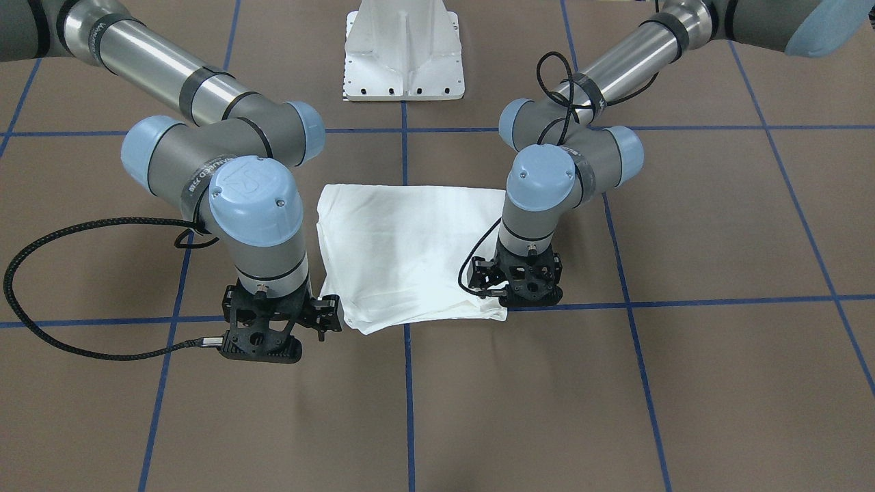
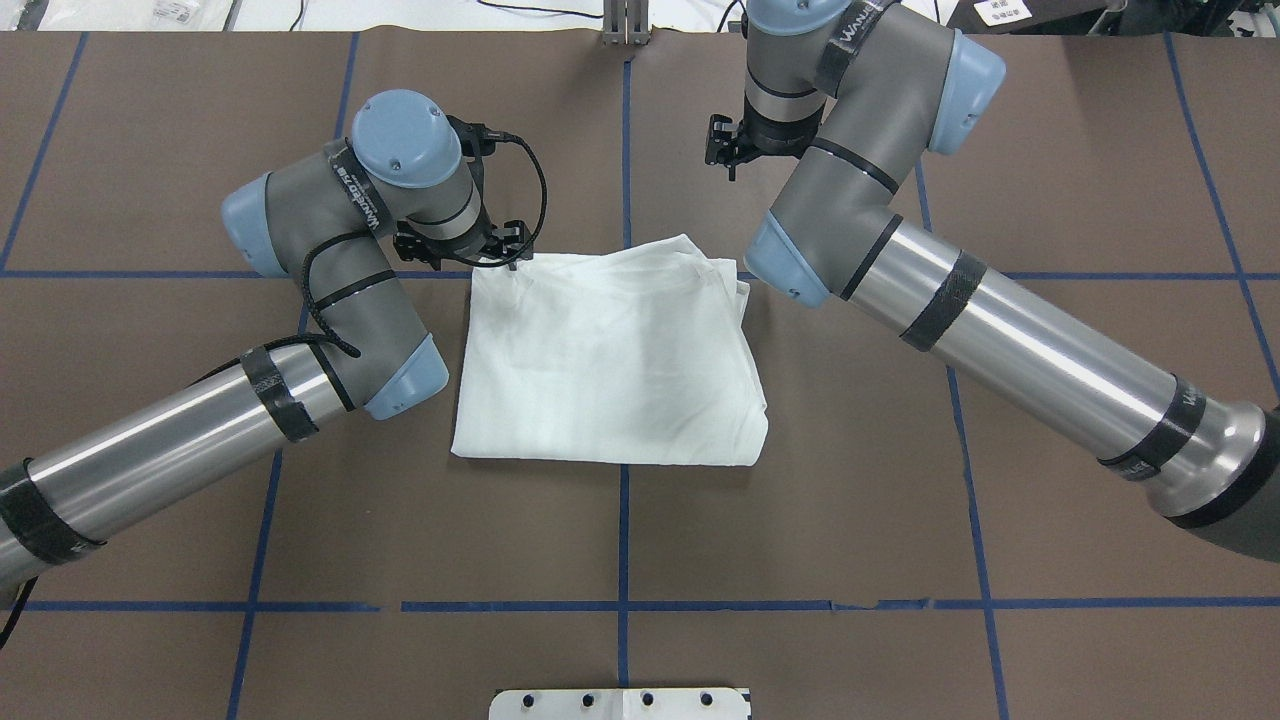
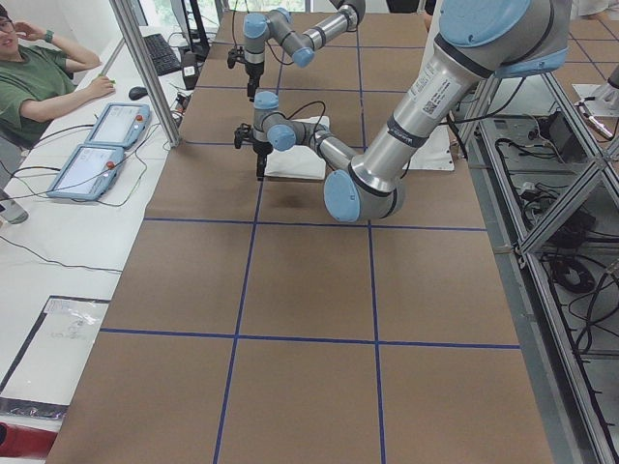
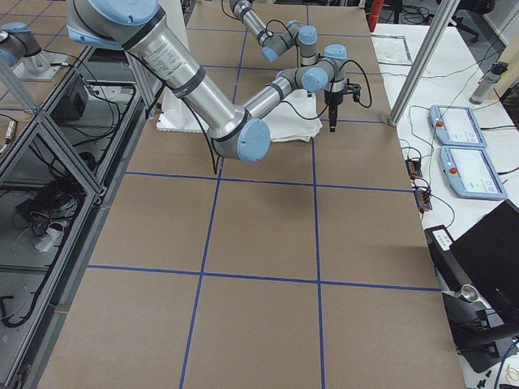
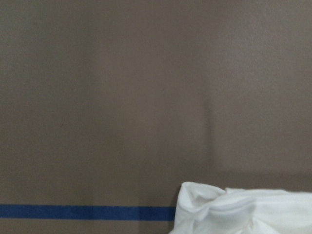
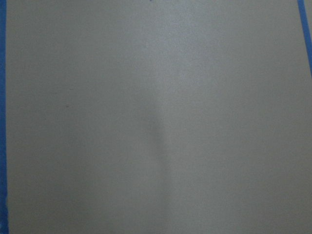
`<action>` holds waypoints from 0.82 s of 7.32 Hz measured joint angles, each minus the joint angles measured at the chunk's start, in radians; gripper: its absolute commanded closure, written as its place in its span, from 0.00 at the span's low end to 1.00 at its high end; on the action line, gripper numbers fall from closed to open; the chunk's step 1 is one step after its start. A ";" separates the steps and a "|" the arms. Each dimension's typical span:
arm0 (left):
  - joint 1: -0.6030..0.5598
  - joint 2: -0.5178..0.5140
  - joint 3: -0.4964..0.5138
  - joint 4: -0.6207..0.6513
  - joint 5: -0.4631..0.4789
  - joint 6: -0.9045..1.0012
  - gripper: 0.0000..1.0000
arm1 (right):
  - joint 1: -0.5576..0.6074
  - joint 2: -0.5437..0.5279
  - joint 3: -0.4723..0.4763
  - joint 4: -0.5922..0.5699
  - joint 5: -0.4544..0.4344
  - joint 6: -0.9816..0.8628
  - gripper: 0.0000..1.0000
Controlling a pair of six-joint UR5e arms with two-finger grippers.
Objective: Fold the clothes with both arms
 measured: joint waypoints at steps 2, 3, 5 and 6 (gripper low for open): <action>-0.032 -0.016 0.013 0.004 -0.005 0.020 0.00 | 0.001 -0.004 0.001 0.003 0.003 0.000 0.00; -0.050 -0.015 0.002 0.013 -0.018 0.054 0.00 | 0.009 -0.006 0.003 0.003 0.015 -0.011 0.00; -0.110 0.021 -0.103 0.098 -0.078 0.179 0.00 | 0.062 -0.053 0.043 -0.001 0.086 -0.116 0.00; -0.148 0.064 -0.198 0.167 -0.110 0.267 0.00 | 0.105 -0.101 0.082 -0.009 0.134 -0.200 0.00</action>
